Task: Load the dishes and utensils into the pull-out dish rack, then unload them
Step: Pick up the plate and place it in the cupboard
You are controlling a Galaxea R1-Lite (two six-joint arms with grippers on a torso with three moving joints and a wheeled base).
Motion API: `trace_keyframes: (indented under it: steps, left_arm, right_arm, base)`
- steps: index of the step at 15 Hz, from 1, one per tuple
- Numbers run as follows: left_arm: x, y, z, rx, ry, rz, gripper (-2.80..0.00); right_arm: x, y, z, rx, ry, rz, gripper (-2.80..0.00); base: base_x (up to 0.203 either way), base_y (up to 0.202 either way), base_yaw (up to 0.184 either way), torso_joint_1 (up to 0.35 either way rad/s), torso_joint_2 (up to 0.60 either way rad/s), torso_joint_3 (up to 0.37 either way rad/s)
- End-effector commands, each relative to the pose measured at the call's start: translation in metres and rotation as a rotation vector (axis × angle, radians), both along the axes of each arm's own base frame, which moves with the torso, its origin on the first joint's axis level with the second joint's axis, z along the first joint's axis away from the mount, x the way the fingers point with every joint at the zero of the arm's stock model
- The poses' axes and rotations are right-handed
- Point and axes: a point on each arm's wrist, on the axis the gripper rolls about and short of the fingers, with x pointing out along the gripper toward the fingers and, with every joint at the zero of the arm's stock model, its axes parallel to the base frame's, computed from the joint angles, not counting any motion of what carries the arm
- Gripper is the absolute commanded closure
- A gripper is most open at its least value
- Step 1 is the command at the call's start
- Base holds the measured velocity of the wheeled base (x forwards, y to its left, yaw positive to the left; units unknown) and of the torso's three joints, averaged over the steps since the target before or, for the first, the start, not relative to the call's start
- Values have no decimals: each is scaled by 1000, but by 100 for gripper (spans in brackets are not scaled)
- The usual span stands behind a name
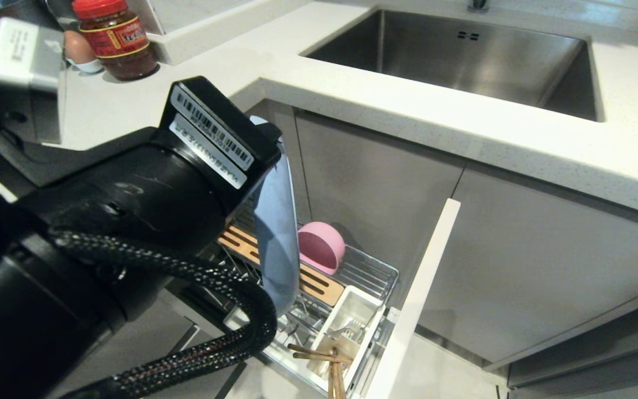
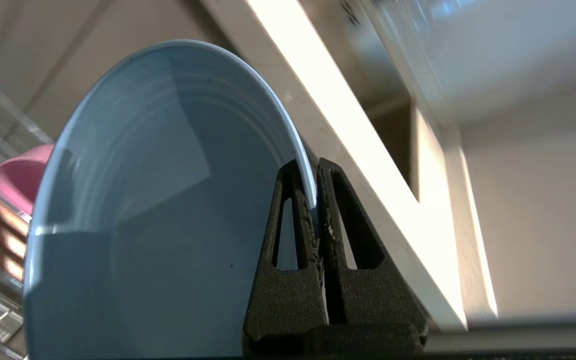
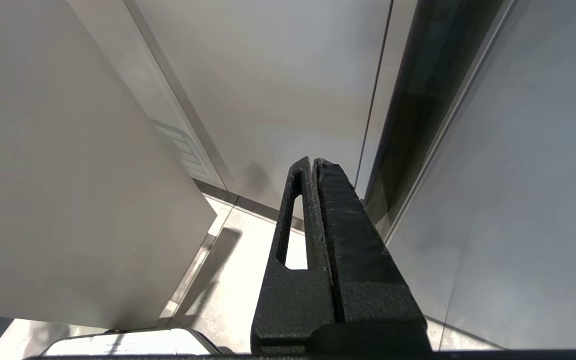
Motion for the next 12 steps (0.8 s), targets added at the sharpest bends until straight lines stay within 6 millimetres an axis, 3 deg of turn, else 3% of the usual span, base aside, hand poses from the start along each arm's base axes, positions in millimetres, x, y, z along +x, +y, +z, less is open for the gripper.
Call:
trace_keyframes:
  steps: [1,7,12]
  left_arm:
    - [4,-6,-19,-44,35,103,0]
    - [19,-1,-39,-222,103,254,0]
    - [51,1,-61,-313,142,391,0]
  right_arm:
    - [0,0,0,0,-5,0,0]
    - [0,0,0,0,-5,0,0]
    - [0,0,0,0,-5,0,0]
  base:
    - [0,0,0,0,0,0]
    - [0,0,0,0,0,0]
    - [0,0,0,0,0,0]
